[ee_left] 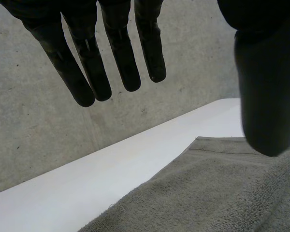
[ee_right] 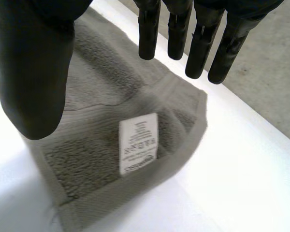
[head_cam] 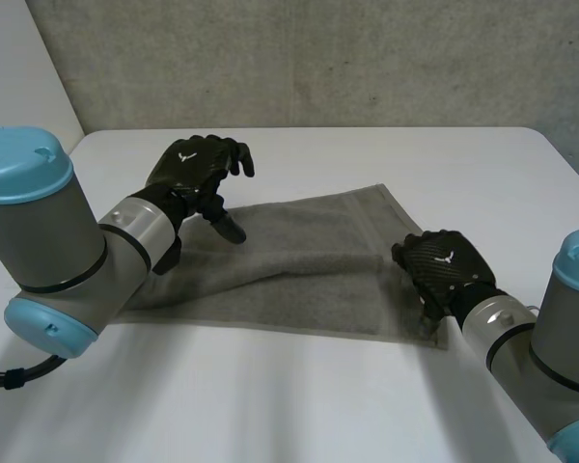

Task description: Fold the towel.

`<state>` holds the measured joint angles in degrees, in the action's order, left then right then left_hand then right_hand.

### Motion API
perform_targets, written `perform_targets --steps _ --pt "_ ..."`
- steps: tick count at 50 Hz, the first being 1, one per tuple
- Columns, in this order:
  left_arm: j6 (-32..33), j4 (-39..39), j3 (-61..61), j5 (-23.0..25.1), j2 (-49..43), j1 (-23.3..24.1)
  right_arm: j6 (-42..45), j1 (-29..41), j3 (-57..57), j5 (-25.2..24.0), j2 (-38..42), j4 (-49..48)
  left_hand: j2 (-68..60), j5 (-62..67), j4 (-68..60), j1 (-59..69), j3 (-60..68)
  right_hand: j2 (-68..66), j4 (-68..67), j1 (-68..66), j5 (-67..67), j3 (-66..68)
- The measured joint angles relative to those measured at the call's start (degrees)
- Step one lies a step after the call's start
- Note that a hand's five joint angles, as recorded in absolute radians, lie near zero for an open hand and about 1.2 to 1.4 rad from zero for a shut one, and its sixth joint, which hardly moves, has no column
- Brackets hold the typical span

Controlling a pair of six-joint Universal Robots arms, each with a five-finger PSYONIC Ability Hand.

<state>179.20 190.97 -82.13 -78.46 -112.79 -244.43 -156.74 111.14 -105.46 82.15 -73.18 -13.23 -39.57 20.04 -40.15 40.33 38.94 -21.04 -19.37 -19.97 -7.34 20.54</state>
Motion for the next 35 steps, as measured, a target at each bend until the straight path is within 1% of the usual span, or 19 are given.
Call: perform_targets --steps 5,11,16,21,25,32,35 --pt "0.36 -0.53 0.34 -0.14 -0.15 -0.1 0.06 -0.08 0.46 0.29 -0.1 0.3 2.54 -2.36 1.73 -2.04 -2.94 0.65 0.38 0.79 0.55 -0.33" --pt "2.73 -4.49 1.86 -0.73 -0.67 -0.07 2.79 0.46 1.56 -0.57 -0.26 3.76 5.32 -2.78 3.8 -4.28 -6.03 0.65 0.38 0.79 0.54 -0.33" --pt "8.47 -8.76 2.68 -2.94 -1.15 -0.02 8.92 0.15 2.63 -3.26 -0.26 10.25 7.08 -2.8 5.2 -5.69 -8.17 0.65 0.38 0.79 0.54 -0.33" --pt "13.94 -10.28 1.52 -6.66 -1.1 -0.03 14.65 -0.44 2.89 -5.56 -0.06 14.62 8.75 -2.8 6.02 -6.67 -10.28 0.65 0.38 0.79 0.54 -0.33" --pt "15.9 -9.93 -0.3 -8.78 -0.82 -0.33 16.39 -0.85 2.61 -5.95 0.51 14.86 9.58 -2.8 6.02 -7.16 -11.56 0.65 0.37 0.77 0.12 -0.33" --pt "16.57 -8.99 -3.59 -9.46 -0.6 -1.88 16.54 -1.06 2.13 -5.28 3.46 10.41 10.34 -2.01 6.02 -7.66 -13.47 0.49 -0.57 -0.42 -3.9 -0.2" --pt "16.57 -8.46 -5.12 -8.85 -0.55 -2.42 16.43 -1.07 1.92 -4.97 4.87 8.01 10.34 5.02 6.02 -7.79 -12.62 0.43 -2.21 -1.41 -5.42 -0.05"
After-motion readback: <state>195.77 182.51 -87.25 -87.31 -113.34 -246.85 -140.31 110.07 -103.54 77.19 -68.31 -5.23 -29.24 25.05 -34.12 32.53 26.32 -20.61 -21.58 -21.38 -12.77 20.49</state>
